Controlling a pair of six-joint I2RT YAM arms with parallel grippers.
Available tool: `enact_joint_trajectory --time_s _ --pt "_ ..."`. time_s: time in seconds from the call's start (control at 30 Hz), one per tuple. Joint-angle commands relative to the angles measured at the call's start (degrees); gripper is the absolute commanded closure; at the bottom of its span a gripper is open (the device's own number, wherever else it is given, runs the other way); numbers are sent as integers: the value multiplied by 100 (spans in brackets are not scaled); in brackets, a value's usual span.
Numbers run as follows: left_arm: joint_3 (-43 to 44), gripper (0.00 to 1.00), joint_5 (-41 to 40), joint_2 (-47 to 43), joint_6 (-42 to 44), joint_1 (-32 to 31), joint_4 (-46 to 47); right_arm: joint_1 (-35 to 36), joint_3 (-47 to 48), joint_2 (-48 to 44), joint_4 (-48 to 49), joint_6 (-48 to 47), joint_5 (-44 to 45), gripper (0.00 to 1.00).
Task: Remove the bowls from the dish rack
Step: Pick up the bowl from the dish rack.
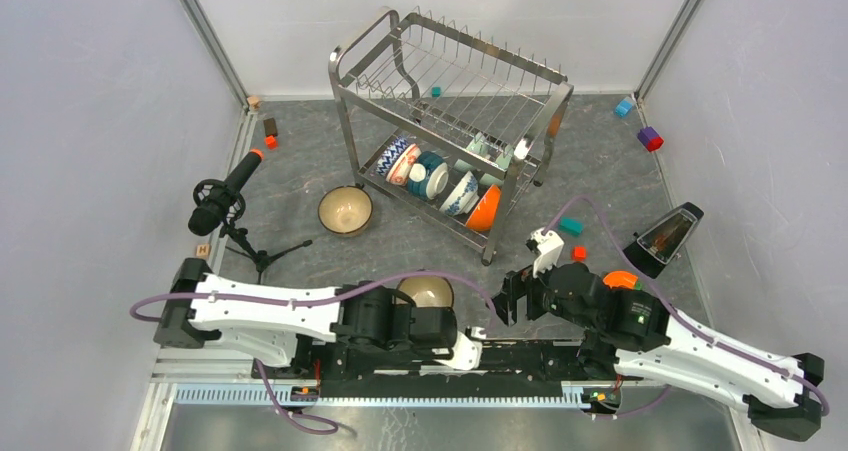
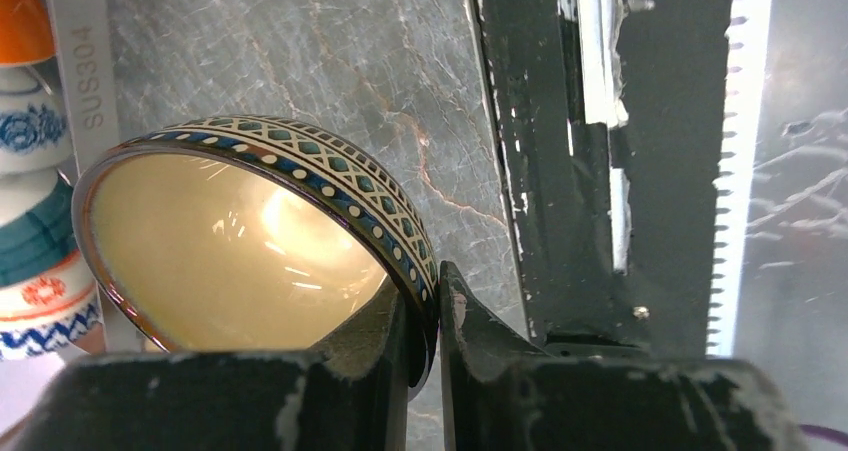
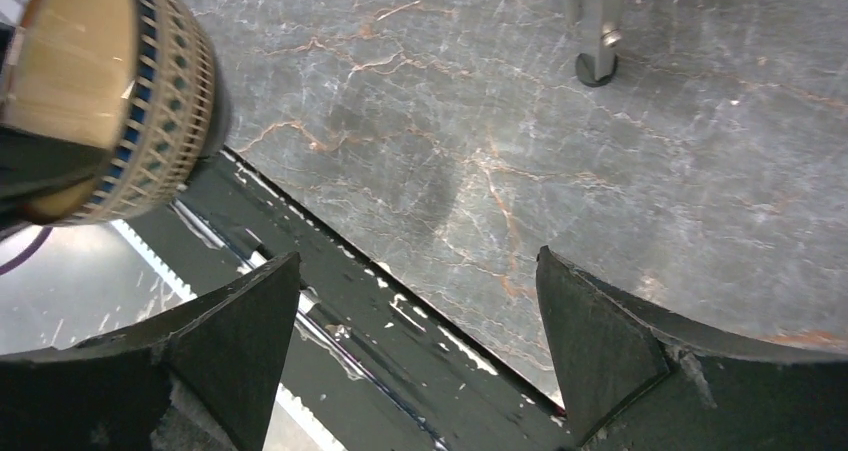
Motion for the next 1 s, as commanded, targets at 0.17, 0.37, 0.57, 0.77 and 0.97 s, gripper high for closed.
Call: enact_joint_trajectory --time_s 0.17,0.37,0.57,0.77,0.97 --pt "-574 98 380 410 1867 -100 725 24 30 379 496 96 -280 12" --pt "-821 98 489 785 2424 -100 1453 23 -13 734 673 121 -380 17" --pt "-347 98 623 1391 2795 -101 1540 43 -68 1066 1004 180 -393 22" --pt "-45 98 803 1742 2947 -101 1482 96 7 1475 1005 113 -481 28" --pt "119 98 903 1788 2844 -98 1491 149 -74 1733 975 31 -503 36"
